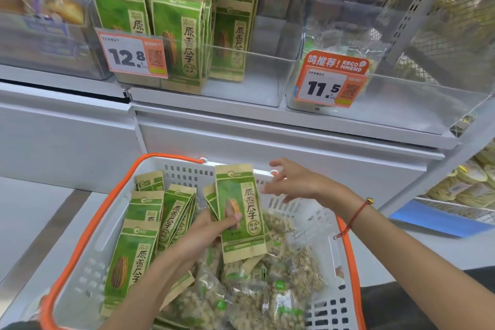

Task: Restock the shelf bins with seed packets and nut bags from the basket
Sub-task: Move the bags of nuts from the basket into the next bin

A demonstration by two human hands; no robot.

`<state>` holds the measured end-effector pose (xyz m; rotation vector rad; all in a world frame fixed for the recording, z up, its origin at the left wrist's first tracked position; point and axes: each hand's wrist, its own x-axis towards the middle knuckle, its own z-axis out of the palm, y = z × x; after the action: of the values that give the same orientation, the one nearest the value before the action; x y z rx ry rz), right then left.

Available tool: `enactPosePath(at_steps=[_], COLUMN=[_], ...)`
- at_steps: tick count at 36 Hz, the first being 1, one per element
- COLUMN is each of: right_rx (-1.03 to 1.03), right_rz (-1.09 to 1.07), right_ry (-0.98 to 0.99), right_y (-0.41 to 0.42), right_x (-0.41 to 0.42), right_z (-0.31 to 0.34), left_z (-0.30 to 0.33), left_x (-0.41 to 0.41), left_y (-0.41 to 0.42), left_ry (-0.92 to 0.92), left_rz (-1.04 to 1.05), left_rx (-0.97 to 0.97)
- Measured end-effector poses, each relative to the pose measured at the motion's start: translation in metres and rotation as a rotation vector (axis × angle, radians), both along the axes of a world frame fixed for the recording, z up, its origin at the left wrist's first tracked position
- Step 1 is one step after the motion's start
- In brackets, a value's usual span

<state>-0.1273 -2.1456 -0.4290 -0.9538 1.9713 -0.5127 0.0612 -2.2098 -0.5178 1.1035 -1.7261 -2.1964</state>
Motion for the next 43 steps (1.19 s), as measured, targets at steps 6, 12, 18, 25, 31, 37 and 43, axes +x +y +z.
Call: enactPosePath(at_steps=[6, 12, 18, 25, 31, 37, 43], right_rx=[-0.152, -0.604, -0.937, -1.24, -1.086, -0.701, -0.409], right_rz=[0.212, 0.292, 0.291, 0.18, 0.068, -0.12, -0.208], right_ry=[-0.122, 0.235, 0.48, 0.917, 0.892, 0.607, 0.155], right_y=[0.003, -0.004, -0.02, -0.057, -0.101, -0.156, -0.203], right_x=[0.018, 0.029, 0.026, 0.013, -0.006, -0.036, -0.061], right_z=[-0.008, 0.014, 0.068, 0.128, 0.15, 0.149, 0.145], left_z=[0.026, 0.067, 0.135, 0.204, 0.23, 0.234, 0.228], left_x=[-0.006, -0.023, -0.015, -0.033, -0.041, -0.055, -0.053], left_y=[-0.02, -0.037, -0.052, -0.117, -0.168, -0.196, -0.206], left_ry=[0.168, 0.196, 0.258, 0.321, -0.115, -0.422, -0.372], left_rz=[0.008, 0.163, 0.138, 0.297, 0.272, -0.052, -0.026], left_rx=[0.067, -0.146, -0.727, -1.328, -1.683, -1.747, -1.798])
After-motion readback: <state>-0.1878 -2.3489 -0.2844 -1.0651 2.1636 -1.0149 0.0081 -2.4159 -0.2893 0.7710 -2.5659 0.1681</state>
